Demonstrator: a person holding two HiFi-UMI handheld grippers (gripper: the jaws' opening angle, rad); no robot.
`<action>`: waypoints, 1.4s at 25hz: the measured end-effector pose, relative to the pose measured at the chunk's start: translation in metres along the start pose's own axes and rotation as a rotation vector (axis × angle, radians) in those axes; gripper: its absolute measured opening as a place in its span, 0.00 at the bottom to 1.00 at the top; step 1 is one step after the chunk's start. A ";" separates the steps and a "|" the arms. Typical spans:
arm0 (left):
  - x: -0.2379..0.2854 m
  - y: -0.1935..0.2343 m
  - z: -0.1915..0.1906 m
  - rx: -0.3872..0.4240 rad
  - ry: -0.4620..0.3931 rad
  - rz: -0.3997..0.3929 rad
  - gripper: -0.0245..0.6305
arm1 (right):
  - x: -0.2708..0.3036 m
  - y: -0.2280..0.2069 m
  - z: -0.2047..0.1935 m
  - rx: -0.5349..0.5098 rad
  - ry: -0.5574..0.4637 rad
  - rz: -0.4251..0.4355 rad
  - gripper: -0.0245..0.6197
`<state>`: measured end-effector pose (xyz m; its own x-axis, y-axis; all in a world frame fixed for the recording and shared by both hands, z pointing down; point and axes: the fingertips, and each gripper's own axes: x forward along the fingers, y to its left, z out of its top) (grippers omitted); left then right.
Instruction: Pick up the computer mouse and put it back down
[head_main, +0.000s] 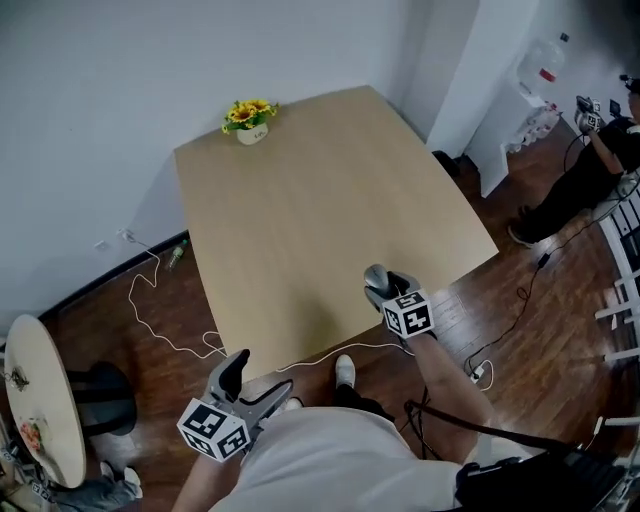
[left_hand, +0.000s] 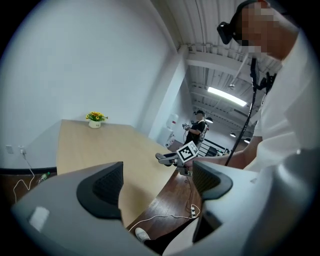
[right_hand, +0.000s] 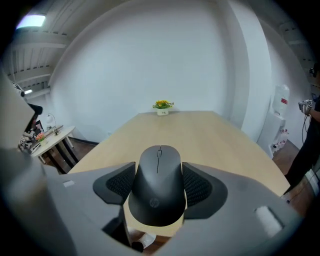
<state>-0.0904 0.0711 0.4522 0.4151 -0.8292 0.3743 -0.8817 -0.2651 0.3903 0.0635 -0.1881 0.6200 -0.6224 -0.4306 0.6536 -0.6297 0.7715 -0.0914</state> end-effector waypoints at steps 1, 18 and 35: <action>0.003 0.001 0.000 -0.009 0.005 0.020 0.66 | 0.017 -0.010 -0.003 0.011 0.016 0.002 0.50; 0.054 0.021 0.009 -0.091 0.050 0.205 0.66 | 0.156 -0.074 -0.051 -0.033 0.168 -0.033 0.50; 0.034 0.039 0.016 0.011 0.051 0.061 0.66 | 0.040 0.008 -0.005 0.006 0.029 0.046 0.59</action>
<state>-0.1144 0.0243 0.4668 0.3715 -0.8179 0.4394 -0.9079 -0.2210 0.3562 0.0355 -0.1968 0.6489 -0.6370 -0.3807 0.6703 -0.6034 0.7874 -0.1261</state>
